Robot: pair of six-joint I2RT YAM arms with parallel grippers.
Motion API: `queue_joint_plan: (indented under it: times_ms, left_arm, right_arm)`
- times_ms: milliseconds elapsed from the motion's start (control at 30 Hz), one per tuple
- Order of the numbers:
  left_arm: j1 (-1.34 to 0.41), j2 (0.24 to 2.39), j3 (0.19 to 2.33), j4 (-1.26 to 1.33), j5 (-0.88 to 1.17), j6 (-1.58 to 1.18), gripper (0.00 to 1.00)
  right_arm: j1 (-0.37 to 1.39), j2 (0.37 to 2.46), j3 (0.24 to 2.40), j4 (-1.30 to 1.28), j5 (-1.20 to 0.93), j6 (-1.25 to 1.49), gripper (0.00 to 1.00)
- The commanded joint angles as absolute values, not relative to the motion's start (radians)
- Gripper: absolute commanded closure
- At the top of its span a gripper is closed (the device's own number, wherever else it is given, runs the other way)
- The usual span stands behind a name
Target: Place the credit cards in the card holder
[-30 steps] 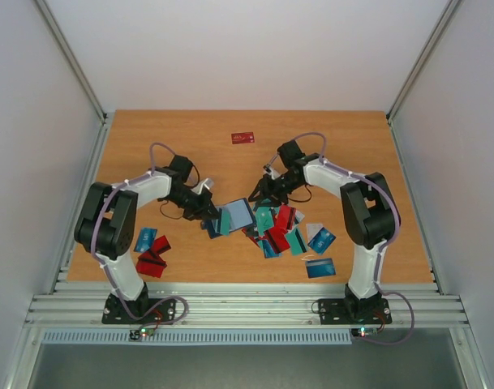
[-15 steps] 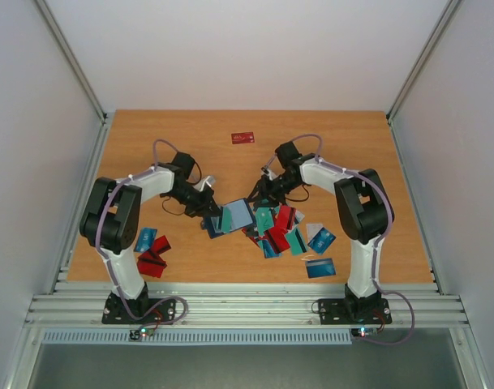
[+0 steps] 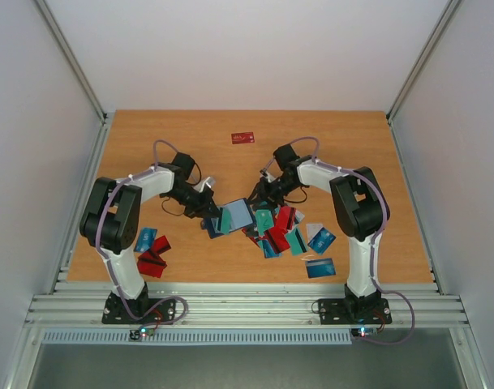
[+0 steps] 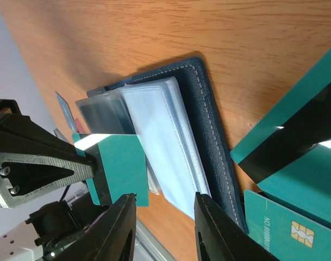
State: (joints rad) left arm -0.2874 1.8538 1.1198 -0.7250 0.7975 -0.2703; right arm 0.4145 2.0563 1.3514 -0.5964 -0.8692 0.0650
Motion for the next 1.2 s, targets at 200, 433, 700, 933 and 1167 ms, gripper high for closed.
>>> queue_joint_plan:
  times_ms: [200, 433, 700, 933, 1167]
  left_arm:
    - [-0.287, 1.886, 1.129, -0.654, 0.829, -0.325, 1.0]
    - [-0.288, 1.894, 1.136, -0.66, 0.826, -0.313, 1.0]
    - [-0.287, 1.904, 1.132, -0.592, 0.813, -0.406, 1.0]
    - [-0.287, 1.897, 1.116, -0.609, 0.772, -0.49, 1.0]
    - [-0.275, 1.908, 1.089, -0.577, 0.814, -0.571, 1.0]
  right_arm:
    - [0.434, 2.084, 1.366, -0.578, -0.885, 0.074, 0.7]
    - [0.441, 2.084, 1.358, -0.575, -0.882, 0.074, 0.7]
    - [0.454, 2.091, 1.351, -0.569, -0.88, 0.08, 0.71]
    - [0.458, 2.095, 1.346, -0.562, -0.872, 0.085, 0.71]
    - [0.458, 2.091, 1.324, -0.542, -0.871, 0.097, 0.72]
